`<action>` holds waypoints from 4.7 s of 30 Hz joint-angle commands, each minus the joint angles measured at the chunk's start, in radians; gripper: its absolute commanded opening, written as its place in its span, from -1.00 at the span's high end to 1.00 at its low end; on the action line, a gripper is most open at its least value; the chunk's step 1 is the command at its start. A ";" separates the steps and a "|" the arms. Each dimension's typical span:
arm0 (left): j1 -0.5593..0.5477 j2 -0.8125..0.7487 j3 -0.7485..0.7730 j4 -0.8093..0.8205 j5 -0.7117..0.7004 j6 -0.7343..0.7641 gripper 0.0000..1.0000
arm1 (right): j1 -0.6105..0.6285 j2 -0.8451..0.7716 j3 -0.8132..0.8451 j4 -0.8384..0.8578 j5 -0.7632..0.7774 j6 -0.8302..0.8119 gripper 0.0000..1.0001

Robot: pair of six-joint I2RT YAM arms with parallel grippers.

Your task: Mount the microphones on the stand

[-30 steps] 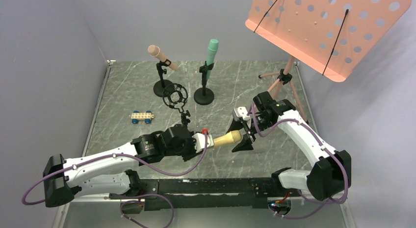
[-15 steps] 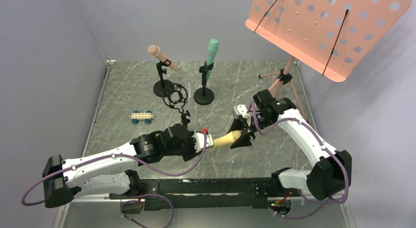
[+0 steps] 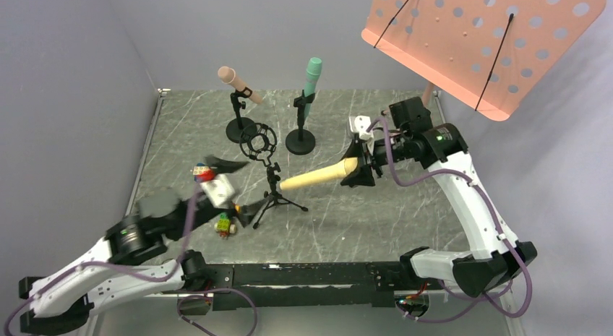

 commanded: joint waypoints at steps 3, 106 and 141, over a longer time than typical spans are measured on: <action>0.006 -0.121 0.092 -0.078 -0.324 0.110 -0.99 | 0.011 0.025 0.219 0.071 0.048 0.216 0.76; 0.345 0.282 0.138 0.283 0.482 0.580 -0.27 | 0.683 0.409 0.839 -0.005 1.017 0.116 0.60; 0.390 0.180 -0.030 0.567 0.373 0.407 1.00 | 0.681 0.385 0.909 -0.019 0.925 0.165 -1.00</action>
